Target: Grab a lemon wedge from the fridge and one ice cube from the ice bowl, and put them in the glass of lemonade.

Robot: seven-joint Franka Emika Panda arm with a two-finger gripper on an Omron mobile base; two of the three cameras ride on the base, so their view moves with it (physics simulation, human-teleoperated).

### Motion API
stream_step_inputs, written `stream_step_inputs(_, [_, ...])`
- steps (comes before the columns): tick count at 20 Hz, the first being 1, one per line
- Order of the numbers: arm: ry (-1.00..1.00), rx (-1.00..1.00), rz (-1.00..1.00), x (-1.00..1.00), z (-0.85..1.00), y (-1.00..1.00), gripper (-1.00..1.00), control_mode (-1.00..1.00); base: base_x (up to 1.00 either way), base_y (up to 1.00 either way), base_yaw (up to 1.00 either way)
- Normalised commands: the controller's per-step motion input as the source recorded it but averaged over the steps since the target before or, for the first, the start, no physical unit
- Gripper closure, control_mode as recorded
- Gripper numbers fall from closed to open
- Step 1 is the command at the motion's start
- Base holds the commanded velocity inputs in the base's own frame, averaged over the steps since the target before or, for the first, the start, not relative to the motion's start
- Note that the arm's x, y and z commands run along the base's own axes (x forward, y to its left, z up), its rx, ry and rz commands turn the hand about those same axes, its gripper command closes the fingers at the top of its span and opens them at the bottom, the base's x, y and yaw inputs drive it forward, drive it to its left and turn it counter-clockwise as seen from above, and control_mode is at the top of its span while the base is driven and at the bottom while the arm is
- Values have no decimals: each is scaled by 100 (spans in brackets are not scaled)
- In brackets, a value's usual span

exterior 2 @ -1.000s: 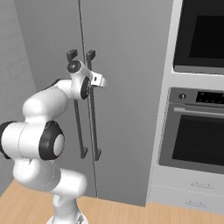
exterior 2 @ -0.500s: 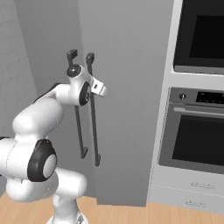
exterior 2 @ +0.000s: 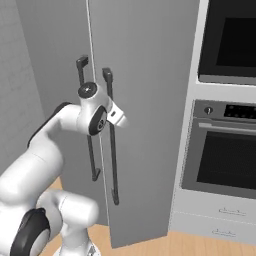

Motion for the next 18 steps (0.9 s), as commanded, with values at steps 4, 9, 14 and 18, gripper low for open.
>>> stream_step_inputs(4, [-6,15,-21,-73,5,-100,100,-100,0,0,0])
stream_step_inputs(9, [-9,15,-21,-68,4,-88,-100,-100,0,0,0])
stream_step_inputs(14, [-13,3,-3,-82,73,-21,-100,-100,0,0,0])
stream_step_inputs(18, [-16,-2,7,-100,100,15,-100,-100,0,0,0])
